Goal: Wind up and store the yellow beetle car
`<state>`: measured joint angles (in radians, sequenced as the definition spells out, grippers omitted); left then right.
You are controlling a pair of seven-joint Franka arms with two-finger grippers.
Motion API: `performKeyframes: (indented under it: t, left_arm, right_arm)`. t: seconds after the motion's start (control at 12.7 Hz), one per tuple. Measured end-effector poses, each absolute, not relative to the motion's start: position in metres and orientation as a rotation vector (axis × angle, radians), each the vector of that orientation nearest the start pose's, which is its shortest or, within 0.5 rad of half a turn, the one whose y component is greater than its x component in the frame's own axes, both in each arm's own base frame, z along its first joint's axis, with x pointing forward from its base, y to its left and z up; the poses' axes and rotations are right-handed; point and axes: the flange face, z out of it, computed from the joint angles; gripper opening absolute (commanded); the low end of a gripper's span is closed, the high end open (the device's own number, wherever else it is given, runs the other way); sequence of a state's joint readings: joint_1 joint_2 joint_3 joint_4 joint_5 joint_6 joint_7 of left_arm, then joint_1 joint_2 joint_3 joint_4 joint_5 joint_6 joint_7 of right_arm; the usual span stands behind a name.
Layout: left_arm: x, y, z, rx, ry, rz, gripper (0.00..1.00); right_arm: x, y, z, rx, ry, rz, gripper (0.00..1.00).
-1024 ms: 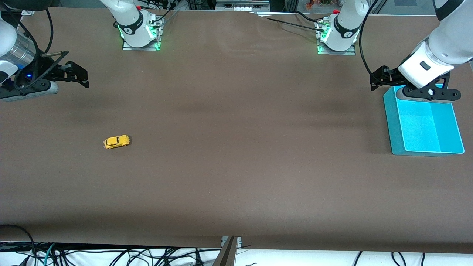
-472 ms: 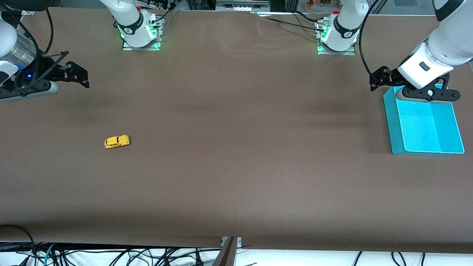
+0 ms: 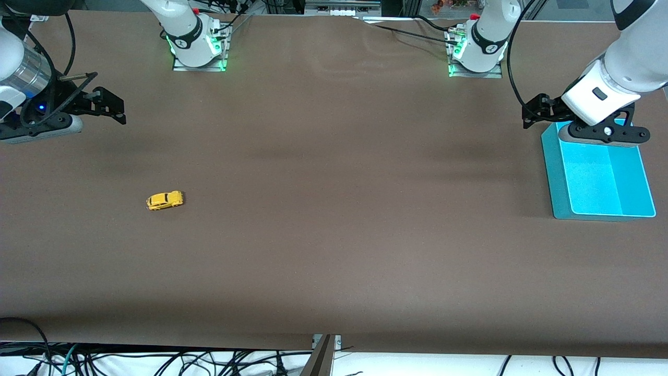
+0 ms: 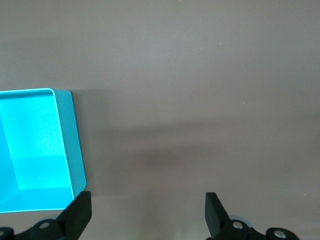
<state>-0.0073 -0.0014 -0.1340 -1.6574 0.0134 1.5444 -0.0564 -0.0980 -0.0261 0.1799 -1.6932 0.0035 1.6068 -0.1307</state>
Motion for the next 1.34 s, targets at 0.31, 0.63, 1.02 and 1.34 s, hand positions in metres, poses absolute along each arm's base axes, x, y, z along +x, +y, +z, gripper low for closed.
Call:
performKeyframes:
  t: [0.31, 0.63, 1.02, 1.34]
  left_arm:
    - [0.542, -0.076, 0.582, -3.110, 0.133, 0.171, 1.00]
    - [0.542, -0.075, 0.582, -3.110, 0.131, 0.171, 1.00]
    - [0.542, -0.075, 0.582, -3.110, 0.131, 0.171, 1.00]
    - [0.543, -0.075, 0.582, -3.110, 0.131, 0.171, 1.00]
  right_arm:
    - [0.545, 0.047, 0.578, -3.111, -0.402, 0.108, 1.00]
    - [0.563, 0.040, 0.499, -2.996, -0.852, 0.116, 1.00]
    - [0.578, 0.012, 0.371, -2.748, -1.452, 0.102, 1.00]
    - [0.583, -0.007, 0.287, -2.445, -1.928, 0.028, 1.00]
